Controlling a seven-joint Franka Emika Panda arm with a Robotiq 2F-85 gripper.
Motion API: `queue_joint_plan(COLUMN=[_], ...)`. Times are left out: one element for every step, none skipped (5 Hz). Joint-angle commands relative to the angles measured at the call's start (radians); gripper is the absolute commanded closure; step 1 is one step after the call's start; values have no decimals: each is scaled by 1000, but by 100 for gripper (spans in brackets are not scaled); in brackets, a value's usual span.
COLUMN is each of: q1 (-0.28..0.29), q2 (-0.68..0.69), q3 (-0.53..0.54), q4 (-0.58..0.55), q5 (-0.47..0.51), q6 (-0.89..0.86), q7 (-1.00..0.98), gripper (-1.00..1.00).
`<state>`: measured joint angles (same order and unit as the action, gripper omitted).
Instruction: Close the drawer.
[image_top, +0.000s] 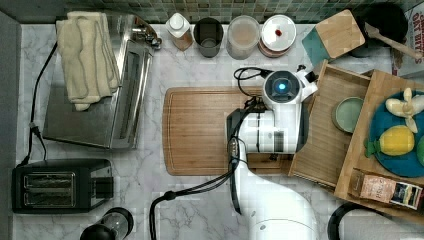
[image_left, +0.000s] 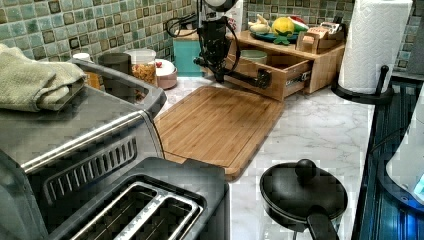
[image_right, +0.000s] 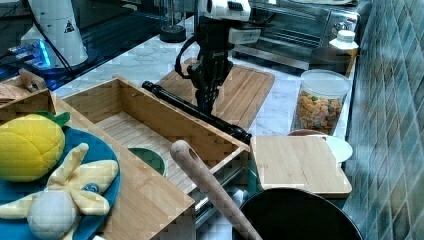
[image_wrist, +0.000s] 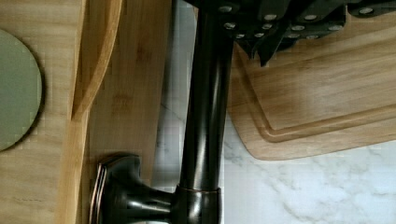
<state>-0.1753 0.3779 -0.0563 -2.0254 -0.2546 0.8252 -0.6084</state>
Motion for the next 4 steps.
queue_joint_plan(q1=[-194, -177, -179, -167], q2=[-42, -33, -50, -22], q3=[-134, -178, -217, -253], q4=[55, 59, 21, 78], q5=[-5, -31, -57, -86], q6=[-25, -38, 7, -60], q7=[-163, -183, -169, -201], gripper=[100, 100, 100, 100])
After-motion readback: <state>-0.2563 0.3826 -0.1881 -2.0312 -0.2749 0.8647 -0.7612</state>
